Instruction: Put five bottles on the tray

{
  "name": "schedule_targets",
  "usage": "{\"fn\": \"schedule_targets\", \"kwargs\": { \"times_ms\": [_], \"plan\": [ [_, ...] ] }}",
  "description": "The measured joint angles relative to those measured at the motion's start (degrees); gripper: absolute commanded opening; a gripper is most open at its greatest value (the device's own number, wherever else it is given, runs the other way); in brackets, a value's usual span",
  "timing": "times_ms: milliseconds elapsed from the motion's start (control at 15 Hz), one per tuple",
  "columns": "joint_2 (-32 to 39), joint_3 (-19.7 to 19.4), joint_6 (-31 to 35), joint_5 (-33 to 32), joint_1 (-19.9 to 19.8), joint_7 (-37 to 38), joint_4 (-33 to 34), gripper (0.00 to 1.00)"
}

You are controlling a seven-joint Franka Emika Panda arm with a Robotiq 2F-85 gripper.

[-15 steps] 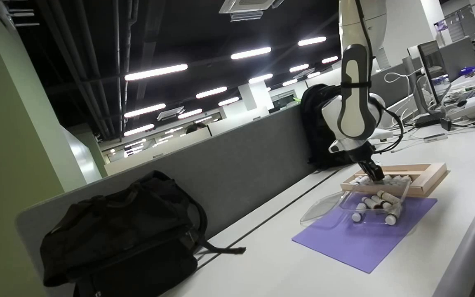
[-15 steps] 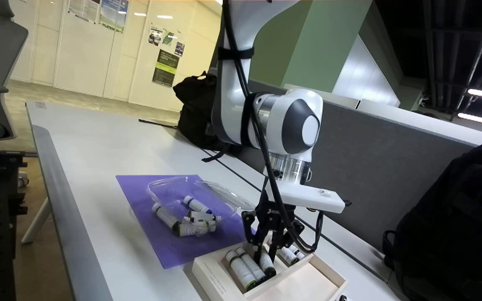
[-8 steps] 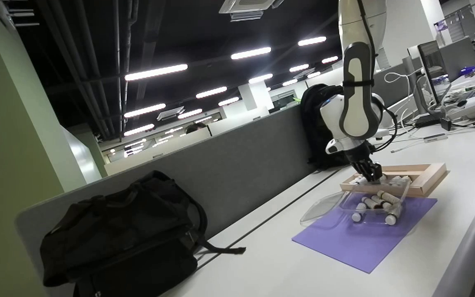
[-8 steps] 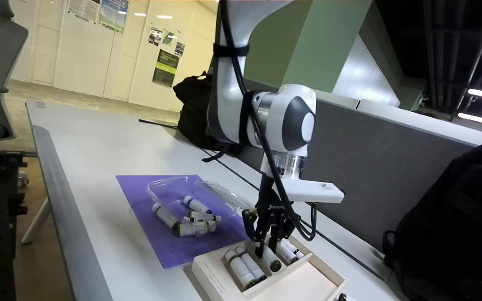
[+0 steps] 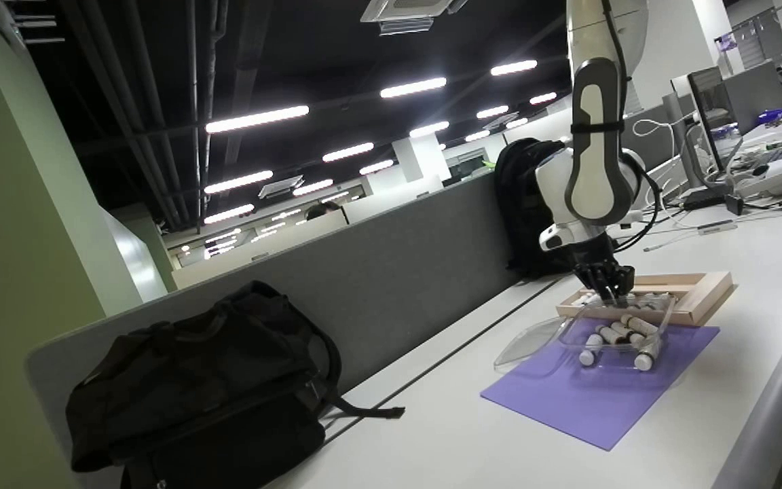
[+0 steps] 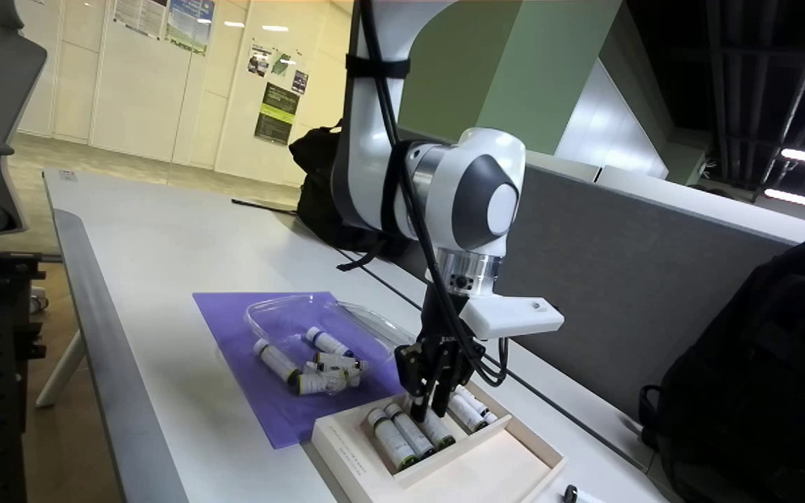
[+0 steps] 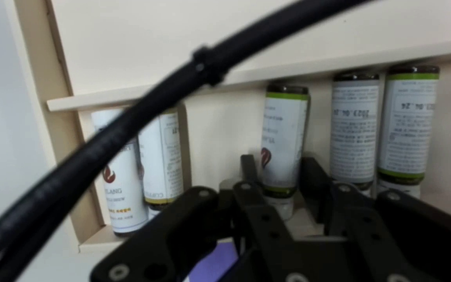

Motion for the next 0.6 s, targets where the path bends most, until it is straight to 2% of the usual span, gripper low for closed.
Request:
{"fn": "schedule_targets", "kwargs": {
  "times_ms": [267, 333, 600],
  "plan": [
    [-0.87, 1.04, -0.07, 2.73, -1.03, -5.03, -1.41, 0.95],
    [-1.07, 1.05, -0.17, 3.38, -1.01, -5.52, -1.54, 0.99],
    [-3.14, 1.07, -2.80, 5.95, -0.23, -5.56, -1.71, 1.00]
  ]
}}
